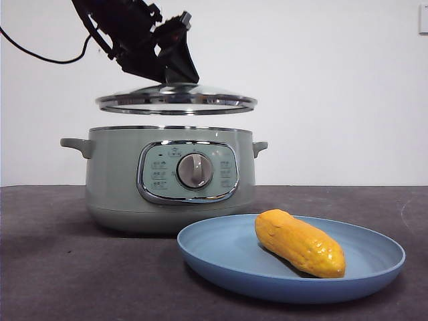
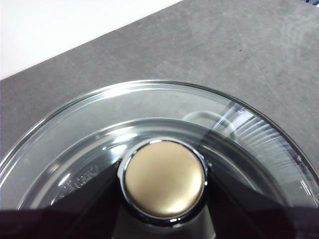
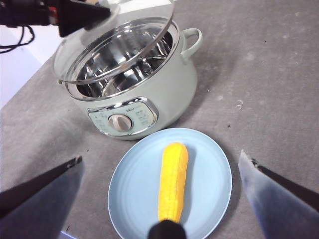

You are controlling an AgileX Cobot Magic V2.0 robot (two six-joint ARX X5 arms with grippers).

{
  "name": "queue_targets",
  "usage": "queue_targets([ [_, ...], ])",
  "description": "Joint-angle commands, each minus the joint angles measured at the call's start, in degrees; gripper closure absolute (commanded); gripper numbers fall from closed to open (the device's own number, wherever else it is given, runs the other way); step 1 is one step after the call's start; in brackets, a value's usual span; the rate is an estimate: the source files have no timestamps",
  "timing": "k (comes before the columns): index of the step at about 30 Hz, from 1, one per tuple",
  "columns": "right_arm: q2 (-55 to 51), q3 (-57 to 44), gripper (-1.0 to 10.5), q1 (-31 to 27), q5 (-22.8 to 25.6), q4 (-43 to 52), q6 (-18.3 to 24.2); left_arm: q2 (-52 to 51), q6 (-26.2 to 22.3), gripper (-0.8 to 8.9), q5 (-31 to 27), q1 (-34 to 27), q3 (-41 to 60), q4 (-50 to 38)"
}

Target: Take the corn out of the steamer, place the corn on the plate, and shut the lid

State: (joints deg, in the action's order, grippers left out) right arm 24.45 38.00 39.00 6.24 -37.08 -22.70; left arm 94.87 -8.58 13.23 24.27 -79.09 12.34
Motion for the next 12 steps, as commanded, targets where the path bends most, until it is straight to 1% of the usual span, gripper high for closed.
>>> queue_targets([
  [1,-0.09,-0.44,4.1,0.09,1.01,0.37,0.50,0.52,-0.68,8.22,0.39,-0.68,-0.74,-2.54],
  [2,-0.09,-0.44,4.1,0.09,1.66,0.37,0.52,0.90,-0.66,8.22,0.37,-0.83,-0.74,-2.43],
  [12,-0.09,-0.44,4.1,0.09,1.86,0.42,0.72,2.23,-0.63,8.22,0.57,-1.40,-0.74,-1.75],
])
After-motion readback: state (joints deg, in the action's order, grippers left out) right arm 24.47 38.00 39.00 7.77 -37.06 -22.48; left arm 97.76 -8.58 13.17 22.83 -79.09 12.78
